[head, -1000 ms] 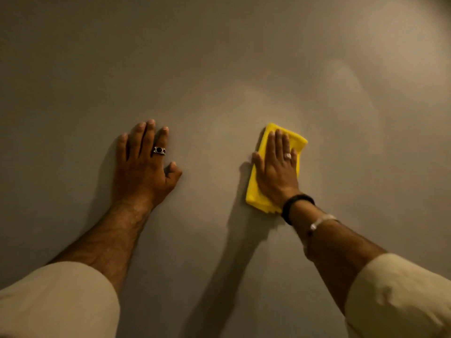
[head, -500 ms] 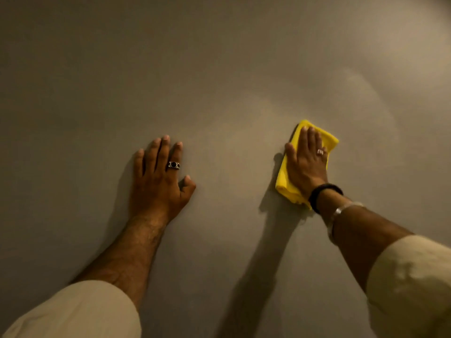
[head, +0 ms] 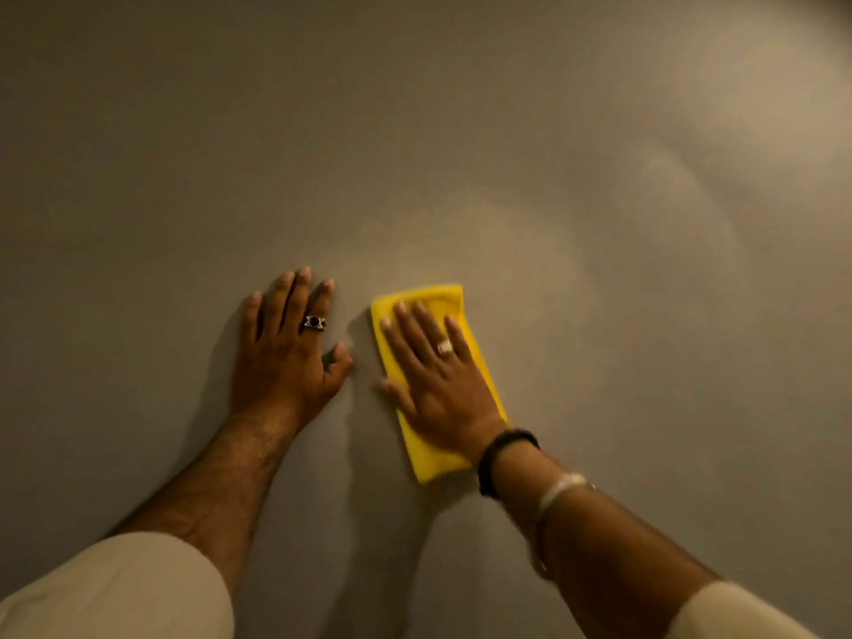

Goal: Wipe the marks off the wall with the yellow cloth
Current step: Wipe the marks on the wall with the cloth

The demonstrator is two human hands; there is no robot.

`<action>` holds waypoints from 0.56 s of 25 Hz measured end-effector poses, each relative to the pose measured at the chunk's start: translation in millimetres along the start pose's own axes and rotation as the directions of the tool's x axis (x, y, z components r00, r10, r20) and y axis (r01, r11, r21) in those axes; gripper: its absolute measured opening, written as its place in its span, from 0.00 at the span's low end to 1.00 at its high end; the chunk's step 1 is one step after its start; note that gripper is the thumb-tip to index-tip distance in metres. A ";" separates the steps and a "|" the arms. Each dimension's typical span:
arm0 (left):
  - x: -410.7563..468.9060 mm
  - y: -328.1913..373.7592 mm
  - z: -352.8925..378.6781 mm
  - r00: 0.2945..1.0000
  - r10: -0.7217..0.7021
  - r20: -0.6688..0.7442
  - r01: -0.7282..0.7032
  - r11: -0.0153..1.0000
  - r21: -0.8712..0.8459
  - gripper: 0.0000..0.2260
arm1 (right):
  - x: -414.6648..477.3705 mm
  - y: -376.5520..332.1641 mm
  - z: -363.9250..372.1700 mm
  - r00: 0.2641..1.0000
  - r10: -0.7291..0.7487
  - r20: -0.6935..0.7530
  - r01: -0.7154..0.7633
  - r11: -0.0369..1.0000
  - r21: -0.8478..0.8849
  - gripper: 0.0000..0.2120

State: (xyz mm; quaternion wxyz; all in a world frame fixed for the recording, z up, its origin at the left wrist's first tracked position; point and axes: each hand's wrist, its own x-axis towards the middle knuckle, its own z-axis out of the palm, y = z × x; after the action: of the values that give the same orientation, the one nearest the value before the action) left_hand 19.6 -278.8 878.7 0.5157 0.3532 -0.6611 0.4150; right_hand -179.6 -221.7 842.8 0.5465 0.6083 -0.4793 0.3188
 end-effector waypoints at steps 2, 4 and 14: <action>1.1 -0.5 0.8 1.000 0.011 0.011 -0.011 1.000 0.020 0.33 | -40.3 27.7 0.9 0.994 -0.100 0.032 0.101 0.994 -0.040 0.30; 1.4 1.2 2.5 1.000 -0.004 0.009 0.003 1.000 0.030 0.33 | -52.0 69.8 -7.4 0.996 -0.086 0.031 0.089 0.993 -0.084 0.30; 6.1 2.2 -10.2 0.998 -0.021 0.058 0.024 0.998 -0.050 0.33 | 65.1 26.6 -29.7 0.864 0.484 0.136 -0.503 0.838 0.211 0.35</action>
State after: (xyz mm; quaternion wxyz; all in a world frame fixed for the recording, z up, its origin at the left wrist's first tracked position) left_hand 20.3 -268.9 885.6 0.5099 0.3590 -0.6821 0.3820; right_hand -178.4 -206.6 917.7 0.3496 0.5374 -0.5986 0.4802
